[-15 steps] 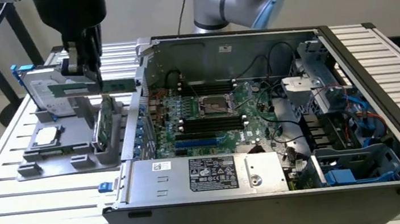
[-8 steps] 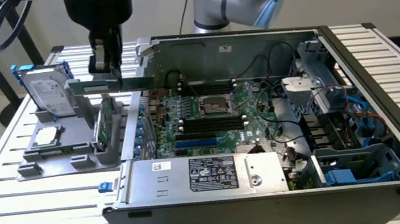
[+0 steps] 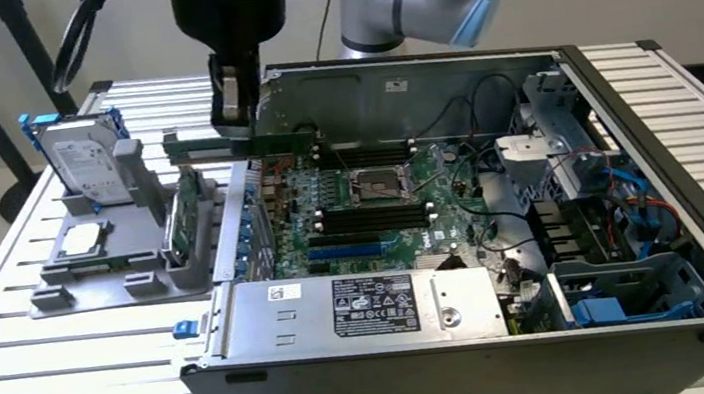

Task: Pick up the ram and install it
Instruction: 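Pick up the ram and move it above insertion slot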

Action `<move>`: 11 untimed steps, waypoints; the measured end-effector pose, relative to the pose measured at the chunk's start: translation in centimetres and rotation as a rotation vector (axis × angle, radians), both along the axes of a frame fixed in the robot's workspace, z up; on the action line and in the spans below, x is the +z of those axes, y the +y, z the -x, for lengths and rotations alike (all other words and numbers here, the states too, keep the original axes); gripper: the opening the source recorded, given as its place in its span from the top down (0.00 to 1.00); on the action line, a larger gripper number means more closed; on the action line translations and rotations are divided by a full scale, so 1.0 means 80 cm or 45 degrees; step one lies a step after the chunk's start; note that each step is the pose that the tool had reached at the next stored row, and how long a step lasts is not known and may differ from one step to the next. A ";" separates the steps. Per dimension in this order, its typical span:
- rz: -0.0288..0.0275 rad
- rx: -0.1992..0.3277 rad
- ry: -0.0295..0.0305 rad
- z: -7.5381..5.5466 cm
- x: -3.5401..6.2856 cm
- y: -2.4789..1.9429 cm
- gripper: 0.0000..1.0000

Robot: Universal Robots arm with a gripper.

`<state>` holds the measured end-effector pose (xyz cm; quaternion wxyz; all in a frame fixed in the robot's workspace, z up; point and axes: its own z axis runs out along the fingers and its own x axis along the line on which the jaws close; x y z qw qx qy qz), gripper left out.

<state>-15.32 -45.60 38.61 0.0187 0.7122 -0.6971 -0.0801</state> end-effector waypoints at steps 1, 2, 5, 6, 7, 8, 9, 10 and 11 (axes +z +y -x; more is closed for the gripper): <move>-0.0001 0.000 -0.0001 -0.006 -0.001 0.0000 0.86; -0.0002 0.000 -0.0001 -0.012 -0.002 0.0000 0.86; -0.0001 0.000 0.0000 -0.029 -0.005 0.0000 0.86; -0.0001 0.000 0.0001 -0.034 -0.006 0.0000 0.86; -0.0002 0.000 0.0000 -0.040 -0.006 0.0000 0.86; -0.0001 0.000 0.0000 -0.046 -0.007 0.0000 0.86; -0.0003 0.000 -0.0001 -0.051 -0.008 0.0000 0.86; -0.0002 0.000 -0.0001 -0.057 -0.009 0.0000 0.86; -0.0001 0.000 0.0000 -0.063 -0.010 0.0000 0.86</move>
